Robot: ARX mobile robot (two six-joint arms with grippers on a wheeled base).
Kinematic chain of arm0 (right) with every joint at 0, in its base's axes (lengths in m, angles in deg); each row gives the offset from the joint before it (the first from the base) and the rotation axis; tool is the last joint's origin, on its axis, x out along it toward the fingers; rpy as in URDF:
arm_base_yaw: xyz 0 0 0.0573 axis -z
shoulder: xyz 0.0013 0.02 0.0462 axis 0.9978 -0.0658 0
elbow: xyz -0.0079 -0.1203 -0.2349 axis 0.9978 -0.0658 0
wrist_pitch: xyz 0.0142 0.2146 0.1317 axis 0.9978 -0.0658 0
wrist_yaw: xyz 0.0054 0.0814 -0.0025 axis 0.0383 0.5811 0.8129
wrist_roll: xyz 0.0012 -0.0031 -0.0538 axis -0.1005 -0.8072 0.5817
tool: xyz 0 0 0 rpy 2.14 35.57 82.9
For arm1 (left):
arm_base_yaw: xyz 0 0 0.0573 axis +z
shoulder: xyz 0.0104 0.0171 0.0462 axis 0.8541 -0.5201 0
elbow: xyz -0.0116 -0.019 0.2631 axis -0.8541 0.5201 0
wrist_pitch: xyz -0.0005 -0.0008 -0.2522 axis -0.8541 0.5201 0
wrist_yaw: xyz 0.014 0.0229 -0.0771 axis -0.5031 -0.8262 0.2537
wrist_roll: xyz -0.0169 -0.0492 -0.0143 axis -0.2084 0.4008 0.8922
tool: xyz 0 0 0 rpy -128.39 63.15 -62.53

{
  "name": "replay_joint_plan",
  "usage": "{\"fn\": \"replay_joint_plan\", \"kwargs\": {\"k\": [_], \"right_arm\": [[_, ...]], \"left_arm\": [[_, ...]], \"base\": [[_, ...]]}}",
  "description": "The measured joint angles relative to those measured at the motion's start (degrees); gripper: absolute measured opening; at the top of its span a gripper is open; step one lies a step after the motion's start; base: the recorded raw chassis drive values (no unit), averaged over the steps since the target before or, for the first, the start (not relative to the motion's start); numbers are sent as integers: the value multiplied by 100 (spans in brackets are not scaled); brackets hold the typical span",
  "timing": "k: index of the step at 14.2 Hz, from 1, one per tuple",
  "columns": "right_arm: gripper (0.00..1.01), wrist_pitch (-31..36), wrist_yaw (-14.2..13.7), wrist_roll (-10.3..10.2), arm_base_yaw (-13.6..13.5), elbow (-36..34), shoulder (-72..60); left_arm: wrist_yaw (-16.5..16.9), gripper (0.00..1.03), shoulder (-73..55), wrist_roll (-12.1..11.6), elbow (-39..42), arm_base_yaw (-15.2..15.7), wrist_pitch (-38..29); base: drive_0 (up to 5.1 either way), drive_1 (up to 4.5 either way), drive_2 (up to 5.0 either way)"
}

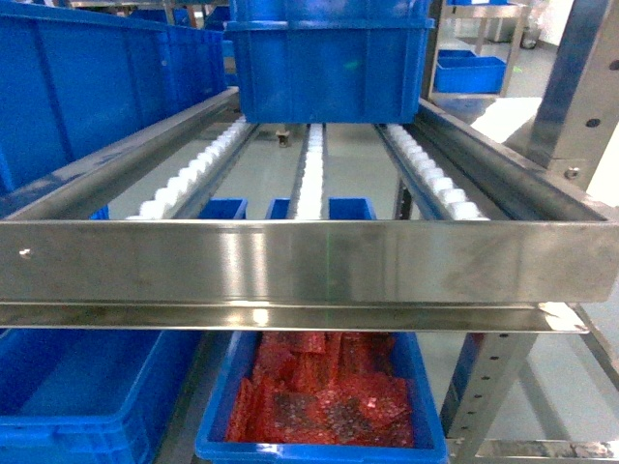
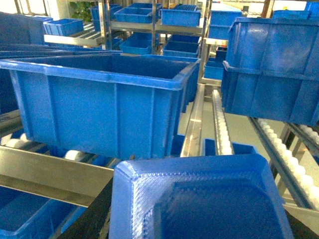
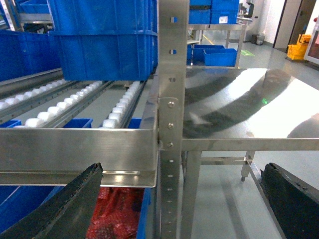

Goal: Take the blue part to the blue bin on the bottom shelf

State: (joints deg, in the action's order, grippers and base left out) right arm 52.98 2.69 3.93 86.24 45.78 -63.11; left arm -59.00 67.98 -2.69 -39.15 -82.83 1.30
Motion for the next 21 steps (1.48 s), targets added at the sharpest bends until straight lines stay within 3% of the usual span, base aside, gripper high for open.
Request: {"fn": "replay_joint_plan", "kwargs": {"k": [8,21], "right_arm": [[98,7,0,0,0,0,0],[98,9,15,0,0,0,0]], "left_arm": [[-11,44,9,0,0,0,0],[-13,44,15,0,0,-4,-2]], "base": [[-494,247,247],[0,0,0]]}}
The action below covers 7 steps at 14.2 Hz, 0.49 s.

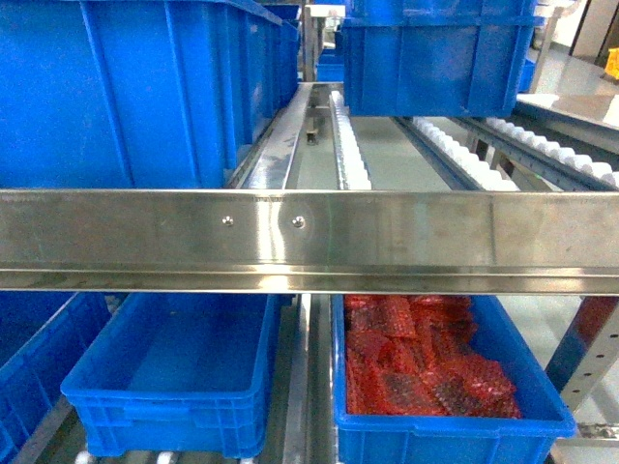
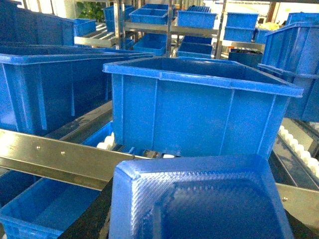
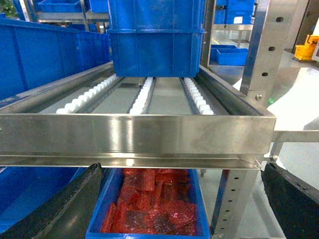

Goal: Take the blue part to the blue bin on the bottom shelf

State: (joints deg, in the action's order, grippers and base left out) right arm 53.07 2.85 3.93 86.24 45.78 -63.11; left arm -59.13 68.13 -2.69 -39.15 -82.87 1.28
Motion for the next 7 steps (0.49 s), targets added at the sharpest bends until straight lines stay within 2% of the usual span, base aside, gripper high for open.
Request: {"fn": "replay_joint_plan", "kwargs": {"k": [7], "right_arm": [[98,9,-2,0,0,0,0]], "left_arm": [[0,44,0,0,0,0,-7]], "base": [[0,0,0]]}}
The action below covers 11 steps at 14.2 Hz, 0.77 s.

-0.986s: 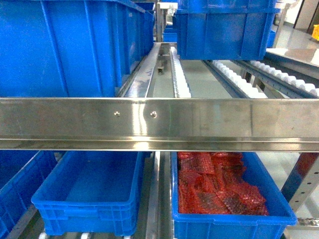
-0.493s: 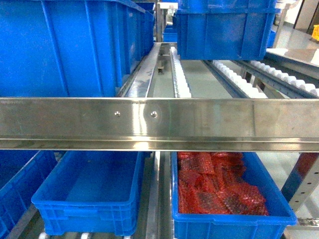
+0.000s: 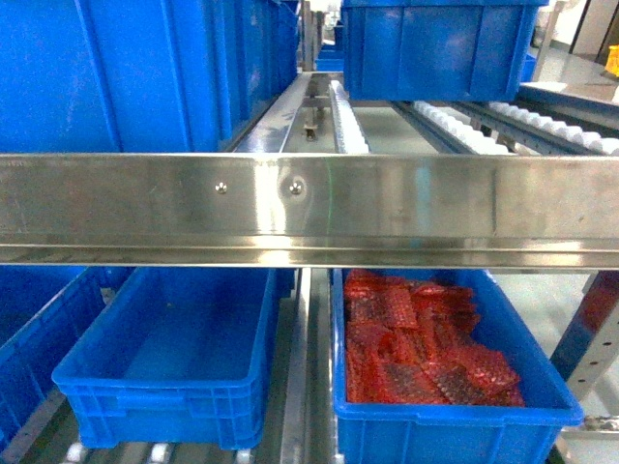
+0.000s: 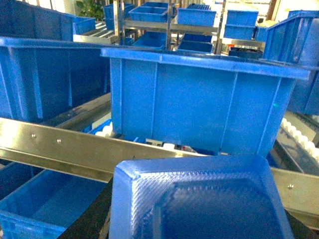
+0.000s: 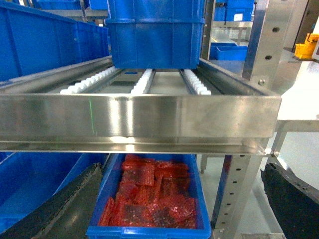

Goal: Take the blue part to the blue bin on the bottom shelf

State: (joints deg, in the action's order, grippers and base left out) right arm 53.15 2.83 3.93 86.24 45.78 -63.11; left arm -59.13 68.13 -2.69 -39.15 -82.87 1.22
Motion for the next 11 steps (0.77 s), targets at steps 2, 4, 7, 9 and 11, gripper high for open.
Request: {"fn": "replay_joint_plan", "kwargs": {"k": [2,4,7,9,11], "right_arm": [[98,-7,-13,-4,0,0,0],[98,-11,-9,4,0,0,0],[98,-7,-11,0,0,0,0],[98,-11,-13,2,0,0,0],[98,-9,-13,2,0,0,0]], "left_arm": [[-2,44,-2,2,0,0,0],[2,44,-2,0,0,0,2],[0,44,-7,2,0,0,4],[0,44,-7,0,0,0,7],[0,44,-9,0,0,0,7]], "base": [[0,0,0],[0,0,0],[0,0,0],[0,0,0],[0,0,0]]}}
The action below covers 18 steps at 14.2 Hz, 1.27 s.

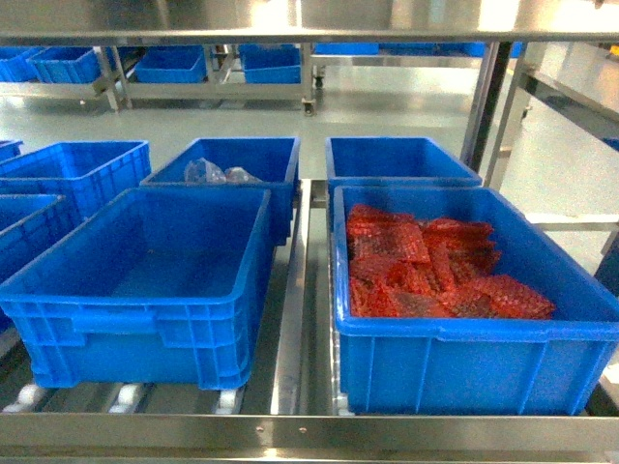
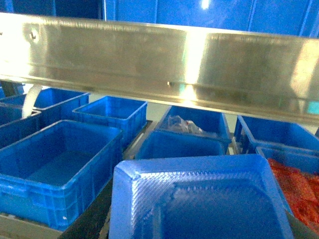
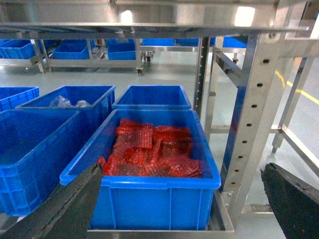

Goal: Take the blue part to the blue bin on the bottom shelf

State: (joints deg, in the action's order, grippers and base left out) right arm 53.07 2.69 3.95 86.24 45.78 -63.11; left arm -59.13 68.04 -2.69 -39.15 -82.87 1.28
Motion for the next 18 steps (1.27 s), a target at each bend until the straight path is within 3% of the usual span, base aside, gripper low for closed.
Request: {"fn": "replay_joint_plan", "kwargs": {"k": [18], "right_arm": [[98,0,0,-2,0,0,0]], "left_arm": [[-2,44,-2,2,2,0,15]], "base": [[0,22,-23]]}}
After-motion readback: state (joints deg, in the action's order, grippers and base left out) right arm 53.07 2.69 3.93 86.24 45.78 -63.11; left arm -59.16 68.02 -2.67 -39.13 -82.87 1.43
